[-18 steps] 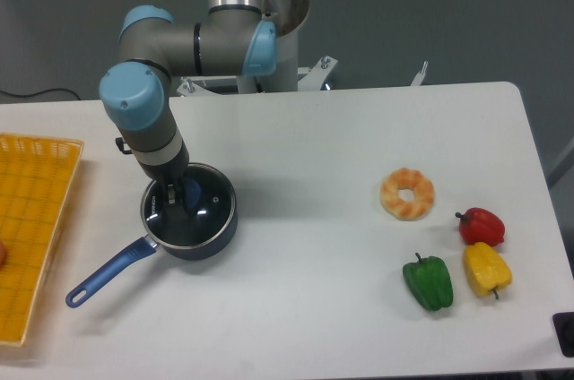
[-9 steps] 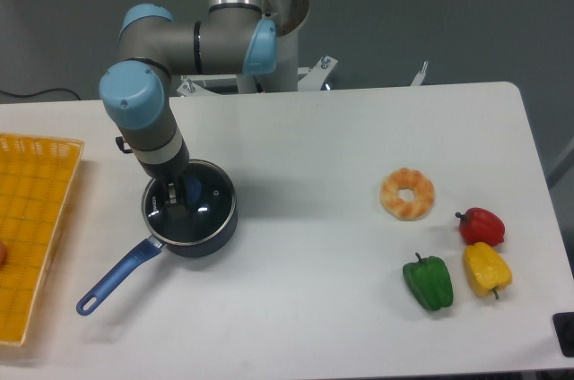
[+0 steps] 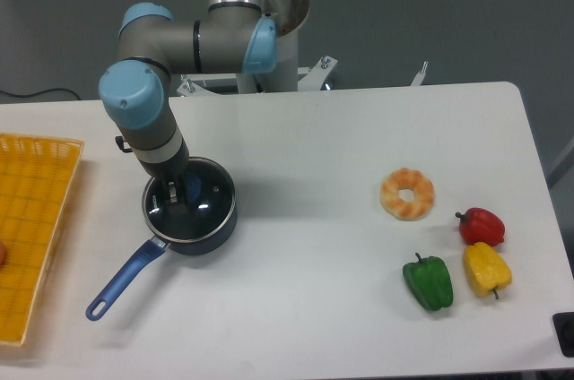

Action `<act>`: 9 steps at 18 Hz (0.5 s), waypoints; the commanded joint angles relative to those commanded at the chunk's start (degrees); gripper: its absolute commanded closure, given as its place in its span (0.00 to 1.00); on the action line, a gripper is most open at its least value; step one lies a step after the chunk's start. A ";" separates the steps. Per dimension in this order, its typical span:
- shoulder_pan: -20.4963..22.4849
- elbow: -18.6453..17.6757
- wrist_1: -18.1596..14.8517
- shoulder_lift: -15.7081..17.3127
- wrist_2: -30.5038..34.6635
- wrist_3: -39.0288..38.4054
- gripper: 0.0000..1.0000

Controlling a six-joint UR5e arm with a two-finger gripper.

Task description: Open the lid

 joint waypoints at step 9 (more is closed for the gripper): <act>0.00 0.26 -1.05 0.70 0.00 -0.88 0.38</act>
